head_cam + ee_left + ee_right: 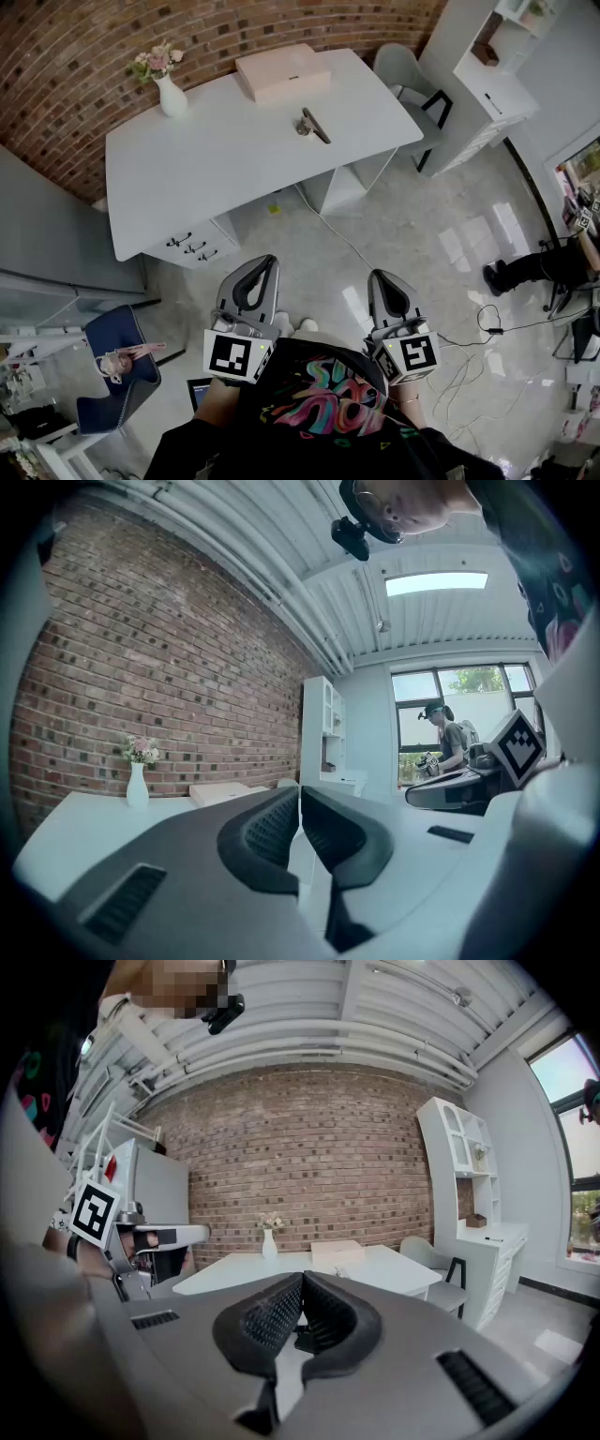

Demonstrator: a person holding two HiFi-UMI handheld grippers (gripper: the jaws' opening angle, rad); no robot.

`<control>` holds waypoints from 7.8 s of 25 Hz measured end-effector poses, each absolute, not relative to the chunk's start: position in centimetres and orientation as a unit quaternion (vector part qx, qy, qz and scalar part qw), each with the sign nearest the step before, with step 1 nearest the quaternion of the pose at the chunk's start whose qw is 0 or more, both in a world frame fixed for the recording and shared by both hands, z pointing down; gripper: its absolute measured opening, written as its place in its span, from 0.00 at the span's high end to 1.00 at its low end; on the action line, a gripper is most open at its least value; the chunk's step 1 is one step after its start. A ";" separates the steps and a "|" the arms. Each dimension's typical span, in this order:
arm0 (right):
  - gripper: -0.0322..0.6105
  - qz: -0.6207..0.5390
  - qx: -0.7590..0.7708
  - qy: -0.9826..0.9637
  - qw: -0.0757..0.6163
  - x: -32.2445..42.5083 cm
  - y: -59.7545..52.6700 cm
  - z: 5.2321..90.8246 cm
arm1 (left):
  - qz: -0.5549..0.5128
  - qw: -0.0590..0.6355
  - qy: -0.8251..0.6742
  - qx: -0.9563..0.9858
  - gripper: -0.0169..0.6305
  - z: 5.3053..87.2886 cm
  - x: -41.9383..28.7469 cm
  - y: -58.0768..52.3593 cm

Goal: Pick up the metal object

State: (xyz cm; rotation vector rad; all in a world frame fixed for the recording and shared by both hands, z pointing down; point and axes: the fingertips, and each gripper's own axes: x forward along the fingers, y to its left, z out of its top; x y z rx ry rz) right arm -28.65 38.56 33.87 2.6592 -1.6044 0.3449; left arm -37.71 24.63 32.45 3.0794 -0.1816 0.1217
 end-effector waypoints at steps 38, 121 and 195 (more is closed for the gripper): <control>0.92 0.154 0.830 -0.534 0.044 -4.1 18.0 37.8 | 0.007 0.058 -0.101 0.993 0.93 33.0 -13.3 3.4; 0.56 0.184 0.440 -0.868 0.136 13.4 -6.4 43.3 | 0.020 0.088 -0.433 0.897 0.93 36.5 1.1 -8.2; 0.46 0.154 0.243 -0.850 0.441 8.1 -4.6 62.1 | 0.016 0.105 -0.449 0.887 0.93 37.9 -0.5 -6.7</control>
